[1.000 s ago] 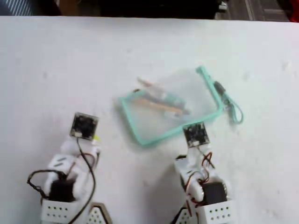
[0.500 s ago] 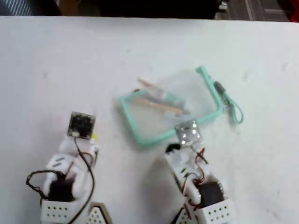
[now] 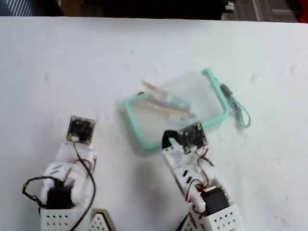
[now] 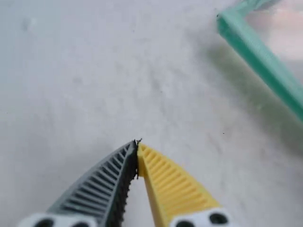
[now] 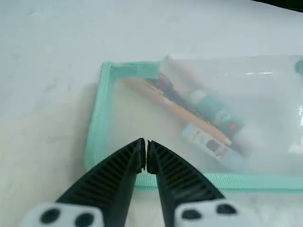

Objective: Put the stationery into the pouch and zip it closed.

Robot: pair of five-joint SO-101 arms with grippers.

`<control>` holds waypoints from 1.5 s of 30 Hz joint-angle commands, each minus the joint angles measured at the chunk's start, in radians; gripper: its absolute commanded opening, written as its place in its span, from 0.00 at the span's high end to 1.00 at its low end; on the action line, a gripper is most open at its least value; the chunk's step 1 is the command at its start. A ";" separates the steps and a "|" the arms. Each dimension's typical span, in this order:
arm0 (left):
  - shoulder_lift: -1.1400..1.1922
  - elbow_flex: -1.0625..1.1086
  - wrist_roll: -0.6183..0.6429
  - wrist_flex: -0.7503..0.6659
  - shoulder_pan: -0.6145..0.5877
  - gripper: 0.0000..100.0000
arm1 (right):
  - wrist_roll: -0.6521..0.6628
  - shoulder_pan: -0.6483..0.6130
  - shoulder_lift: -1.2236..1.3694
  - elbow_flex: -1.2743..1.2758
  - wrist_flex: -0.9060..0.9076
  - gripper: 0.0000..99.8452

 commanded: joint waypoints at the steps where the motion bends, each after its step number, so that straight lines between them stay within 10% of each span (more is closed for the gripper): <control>1: -0.012 -0.083 -0.014 -0.037 -0.008 0.98 | -0.008 0.022 -0.007 0.009 -0.031 0.98; 25: 0.036 -0.299 -0.012 -0.385 0.418 0.98 | -0.006 0.375 -0.008 0.009 -0.102 0.98; 45: 1.310 -0.868 0.186 -0.554 0.394 0.98 | 0.117 0.377 -0.002 0.009 -0.084 0.86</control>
